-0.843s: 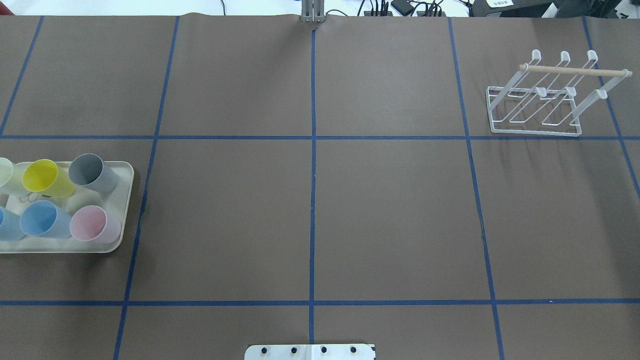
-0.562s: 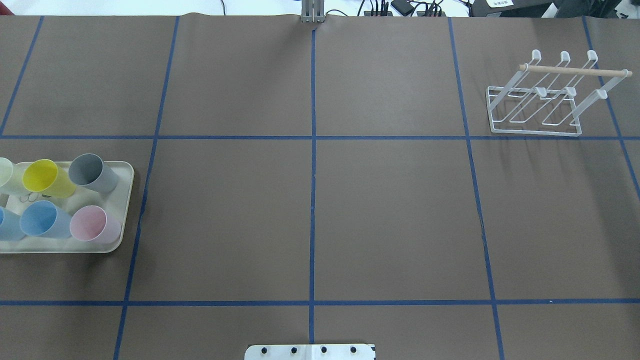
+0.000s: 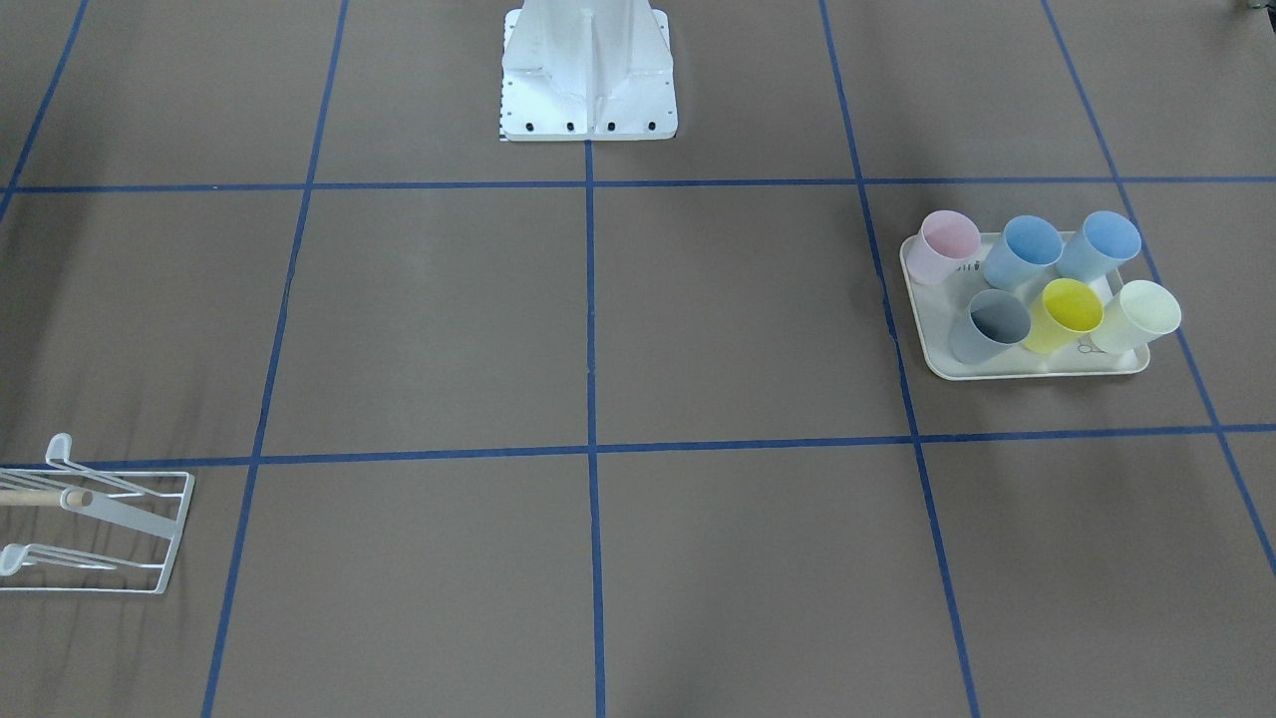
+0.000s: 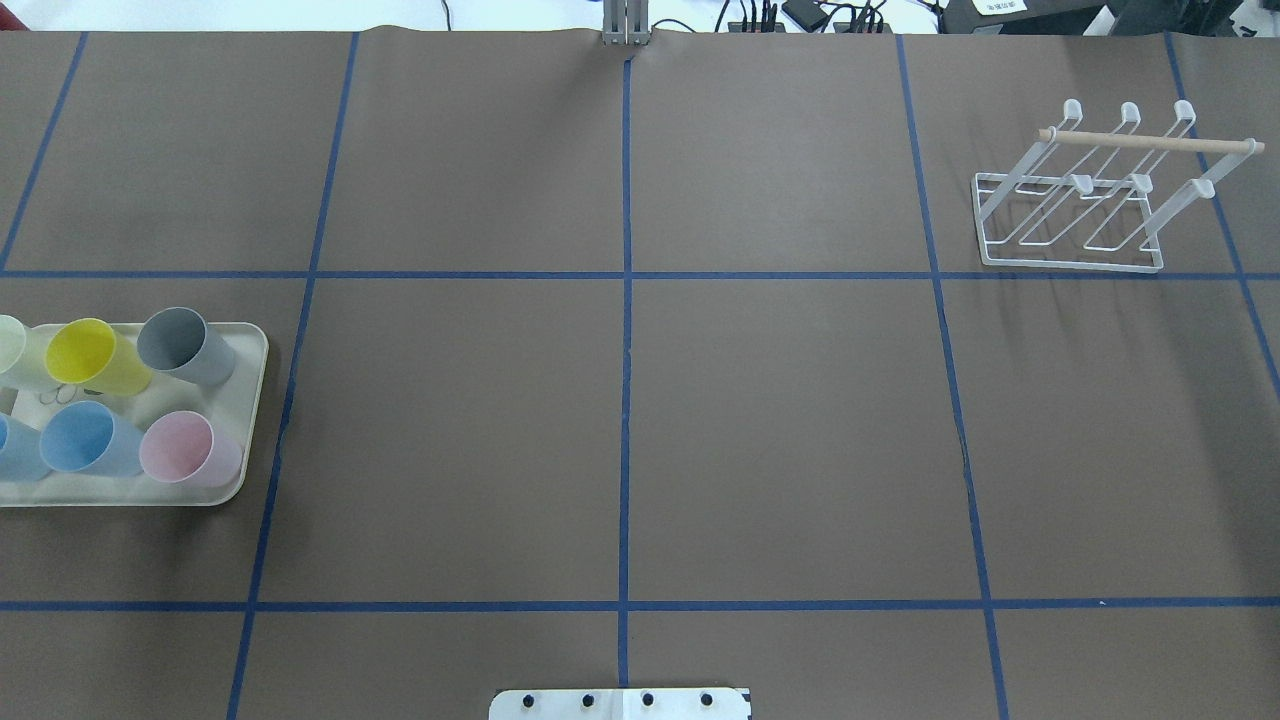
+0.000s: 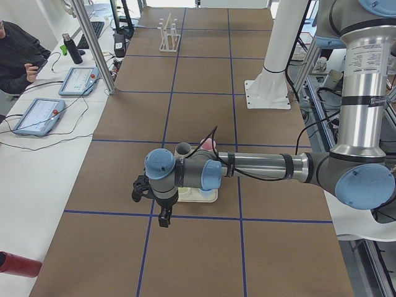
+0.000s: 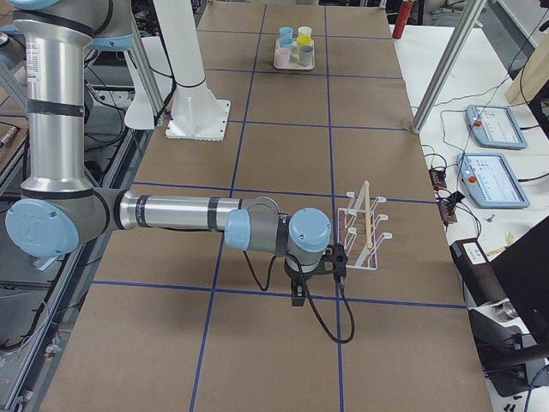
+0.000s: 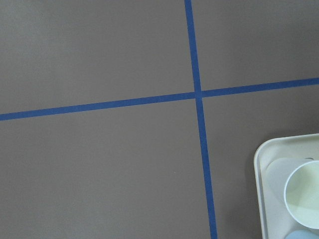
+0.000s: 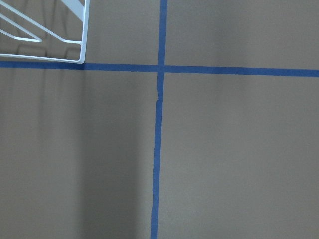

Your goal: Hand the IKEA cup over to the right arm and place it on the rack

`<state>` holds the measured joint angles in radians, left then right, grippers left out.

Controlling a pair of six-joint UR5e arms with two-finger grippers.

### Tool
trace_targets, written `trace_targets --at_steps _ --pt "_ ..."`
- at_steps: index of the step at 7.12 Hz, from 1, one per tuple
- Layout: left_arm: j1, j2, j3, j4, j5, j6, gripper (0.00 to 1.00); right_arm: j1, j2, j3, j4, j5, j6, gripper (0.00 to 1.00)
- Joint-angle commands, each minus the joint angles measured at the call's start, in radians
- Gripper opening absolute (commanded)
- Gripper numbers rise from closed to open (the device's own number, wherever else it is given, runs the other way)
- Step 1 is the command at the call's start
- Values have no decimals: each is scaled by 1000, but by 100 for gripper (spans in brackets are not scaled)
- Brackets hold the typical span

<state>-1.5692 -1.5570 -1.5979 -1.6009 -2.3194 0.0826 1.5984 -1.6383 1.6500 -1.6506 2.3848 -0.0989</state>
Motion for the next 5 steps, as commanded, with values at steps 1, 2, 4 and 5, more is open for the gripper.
trace_targets --at_steps 1,2,4,5 --pt "0 0 0 -1 0 3 100 0 2 4 0 1 2 100" --pt "0 0 -2 -11 2 5 100 0 2 5 0 1 4 100" --pt "0 -3 1 -129 0 5 100 0 17 16 2 1 8 100" --pt "0 1 13 -233 -2 -1 100 0 20 28 0 2 8 100"
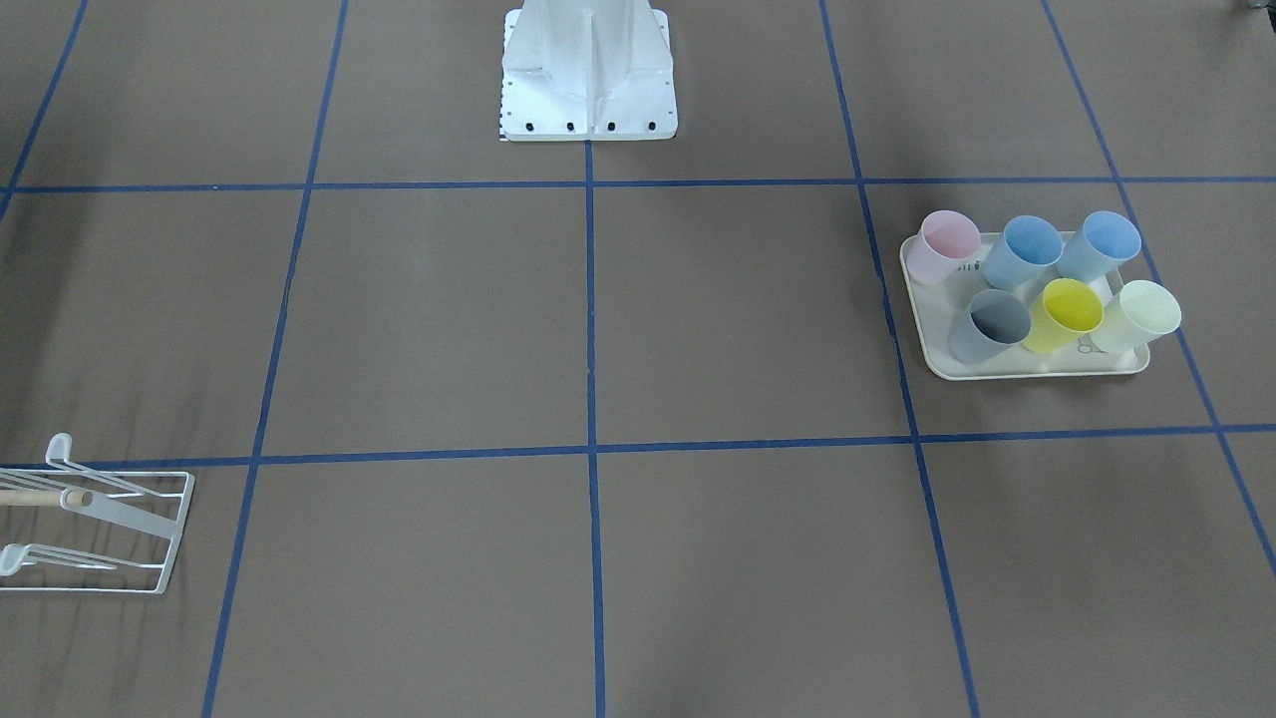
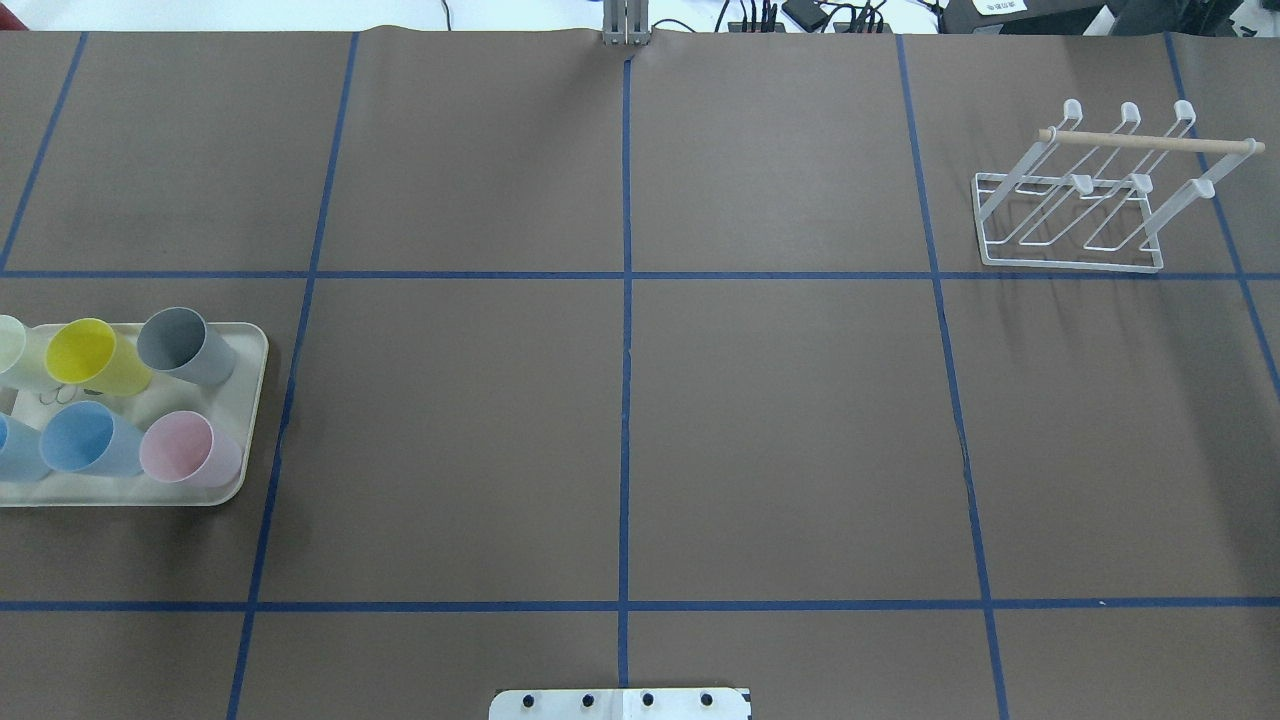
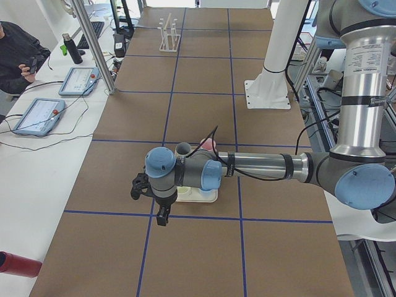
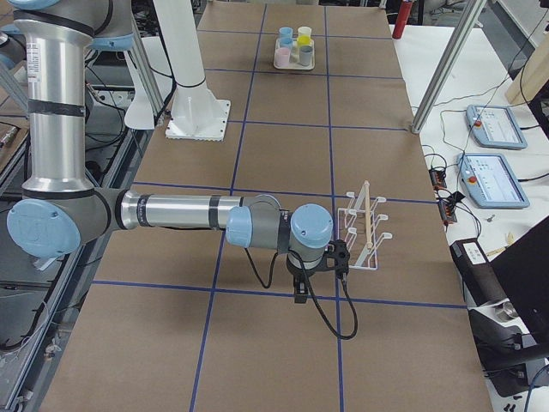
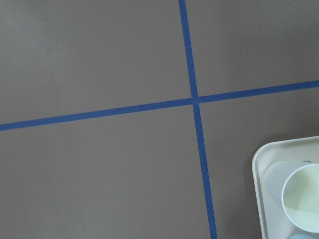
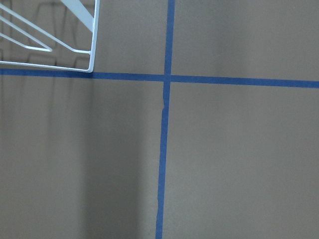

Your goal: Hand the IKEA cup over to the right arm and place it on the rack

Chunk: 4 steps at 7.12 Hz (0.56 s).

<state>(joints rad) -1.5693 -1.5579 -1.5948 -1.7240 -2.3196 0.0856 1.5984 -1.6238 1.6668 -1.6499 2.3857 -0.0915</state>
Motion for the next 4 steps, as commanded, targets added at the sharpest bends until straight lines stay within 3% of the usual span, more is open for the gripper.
trace_targets --at_steps 1,4 --pt "0 -4 7 -142 -9 -6 100 0 5 46 -1 0 3 100" --pt "2 -80 18 -141 -118 -19 100 -2 57 155 -13 1 42 100"
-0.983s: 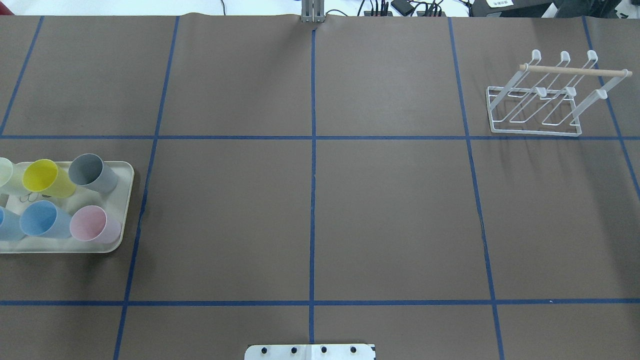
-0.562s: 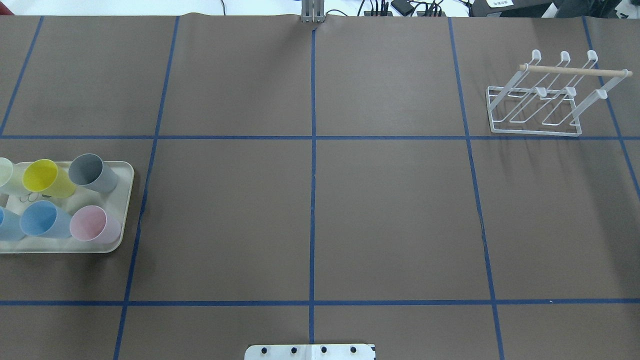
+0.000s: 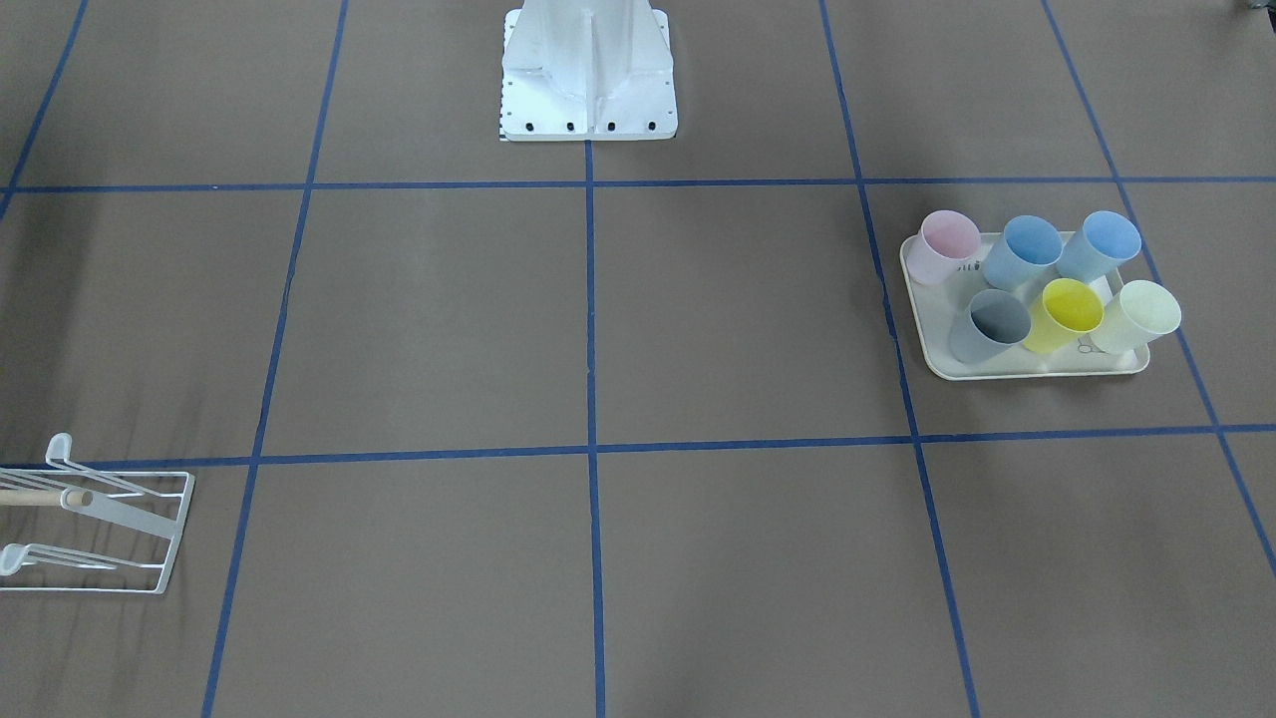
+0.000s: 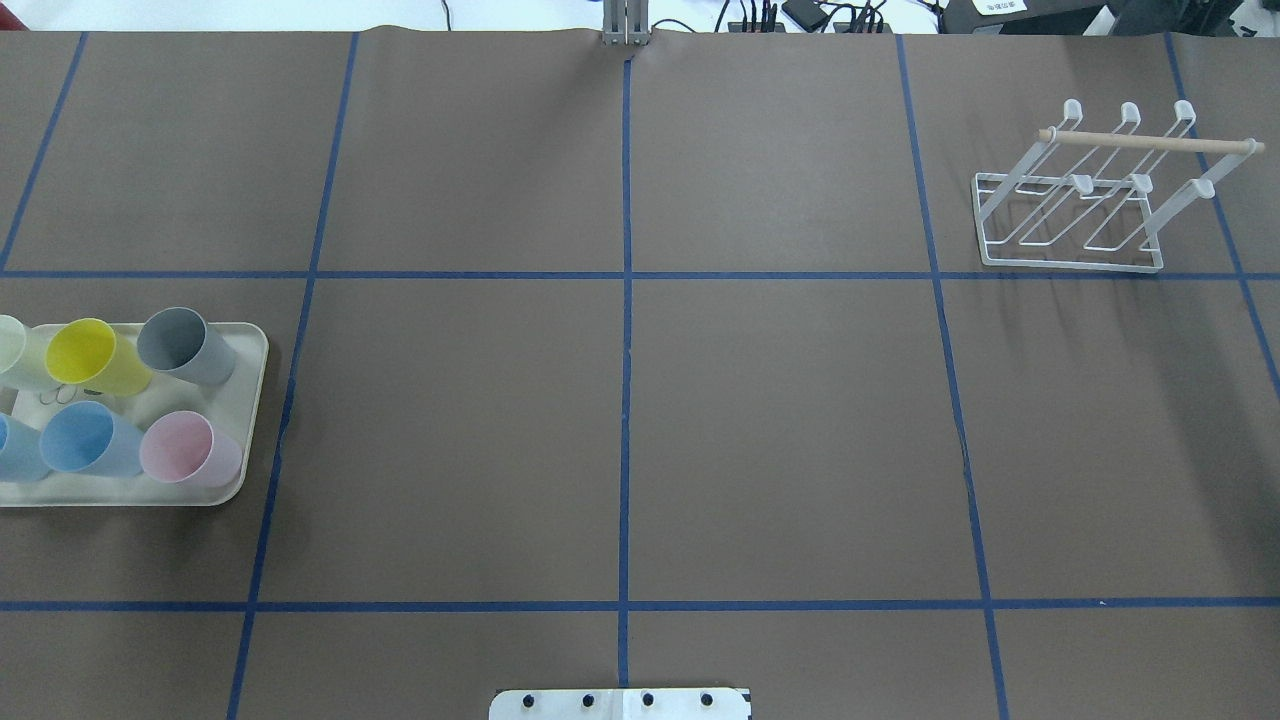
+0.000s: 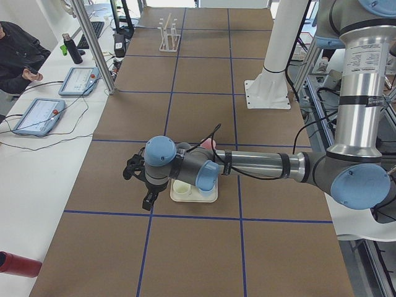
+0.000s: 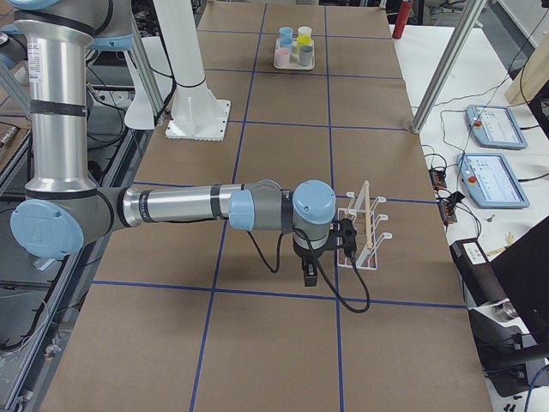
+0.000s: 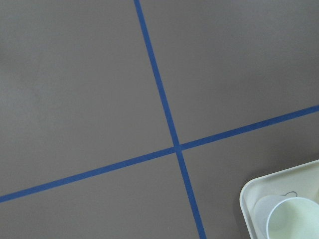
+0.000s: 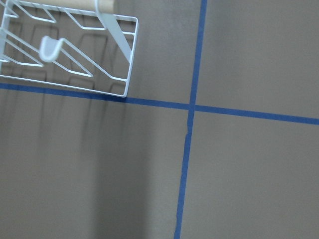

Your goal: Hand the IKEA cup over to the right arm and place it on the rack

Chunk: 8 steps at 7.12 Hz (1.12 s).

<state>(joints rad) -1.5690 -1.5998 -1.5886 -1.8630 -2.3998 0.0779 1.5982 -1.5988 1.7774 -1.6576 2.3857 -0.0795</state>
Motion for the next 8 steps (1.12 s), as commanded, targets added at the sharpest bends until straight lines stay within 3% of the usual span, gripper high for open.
trace_targets --at_steps 1,4,6,8 --pt "4 -38 9 -4 -38 -32 100 -4 71 50 8 13 128 100" --pt "67 -65 33 -1 -50 -85 100 -156 137 96 13 23 205 100" --pt "125 -68 47 -41 -27 -141 100 -234 160 83 182 -3 231 100" --pt "170 -16 53 -85 51 -150 100 -257 196 88 208 6 351 100"
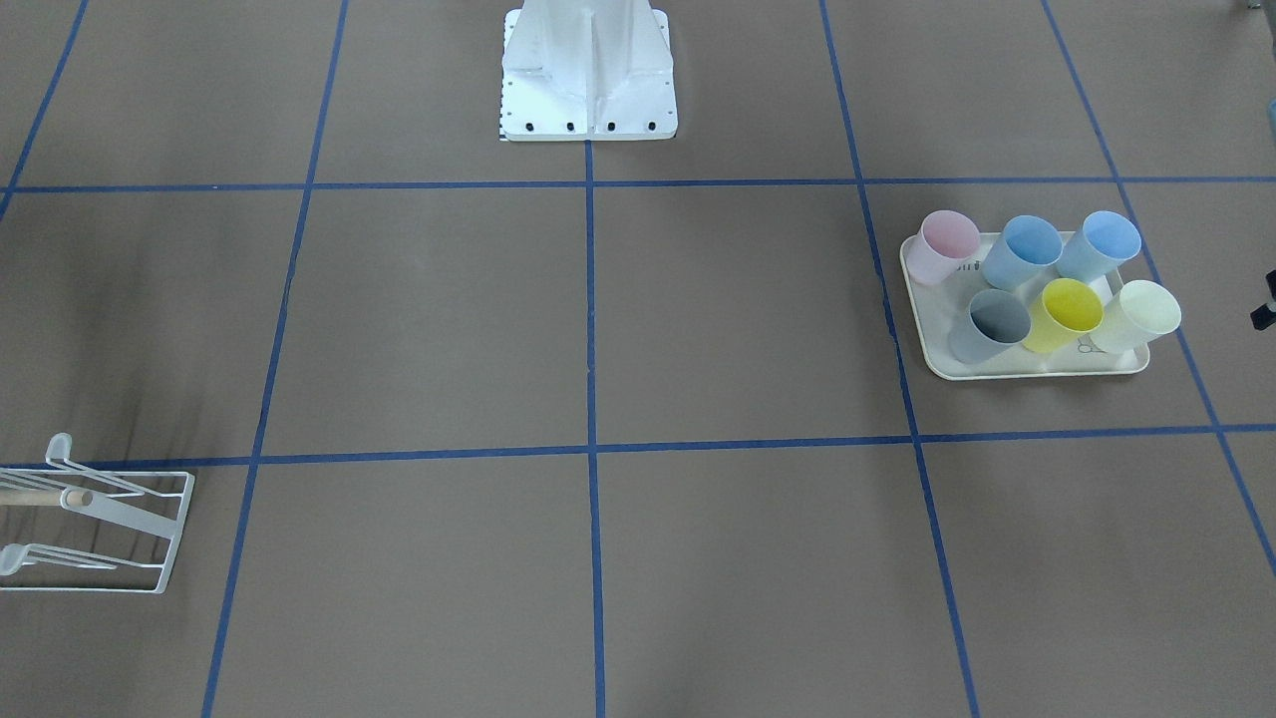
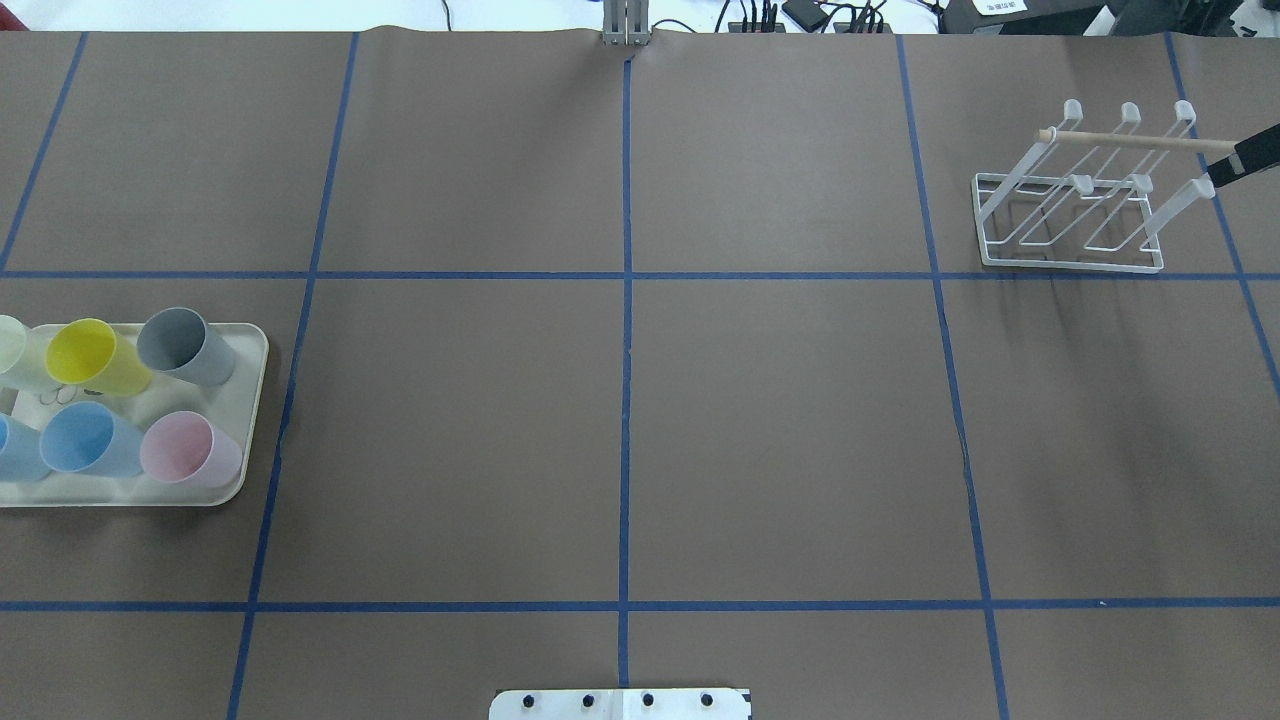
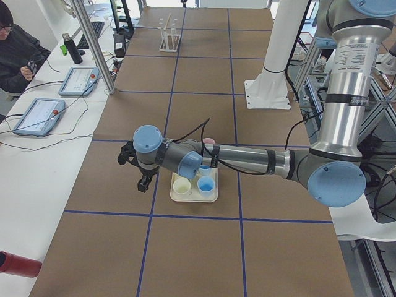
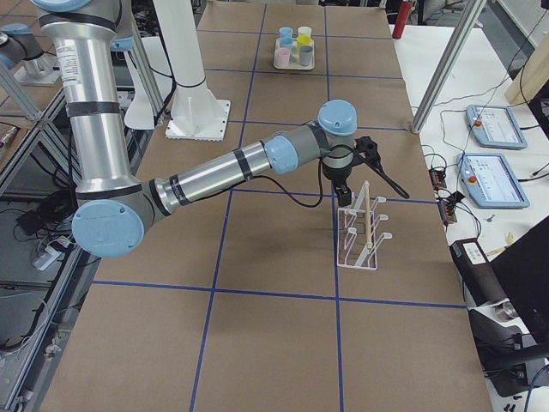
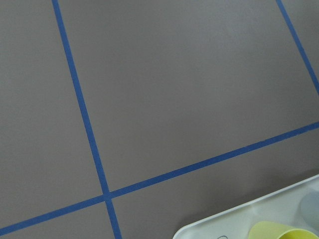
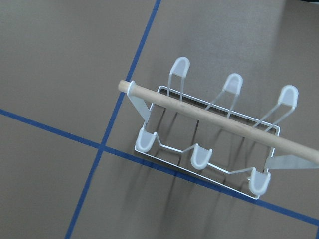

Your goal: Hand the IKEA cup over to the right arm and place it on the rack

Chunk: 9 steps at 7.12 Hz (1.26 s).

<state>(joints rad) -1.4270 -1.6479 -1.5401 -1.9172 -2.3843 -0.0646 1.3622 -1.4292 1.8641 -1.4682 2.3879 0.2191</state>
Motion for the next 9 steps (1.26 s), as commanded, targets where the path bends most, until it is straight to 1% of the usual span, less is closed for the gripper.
trace_targets --at_steps 1,3,4,6,7,8,9 --pt "54 83 9 -98 45 -39 100 -29 50 4 -18 5 66 100" --pt "71 140 34 -262 48 -147 100 -43 155 4 -148 7 153 100" --pt "91 140 34 -272 47 -190 100 -51 188 6 -185 7 163 100" --pt "167 134 32 -289 39 -246 99 -87 235 -3 -189 -4 210 100" --pt "178 134 46 -311 39 -248 98 -112 263 -5 -189 -6 268 100" --pt "180 134 51 -313 42 -247 93 -127 280 -6 -189 -6 296 100" --pt "180 134 61 -315 42 -247 86 -135 295 -8 -189 -4 318 100"
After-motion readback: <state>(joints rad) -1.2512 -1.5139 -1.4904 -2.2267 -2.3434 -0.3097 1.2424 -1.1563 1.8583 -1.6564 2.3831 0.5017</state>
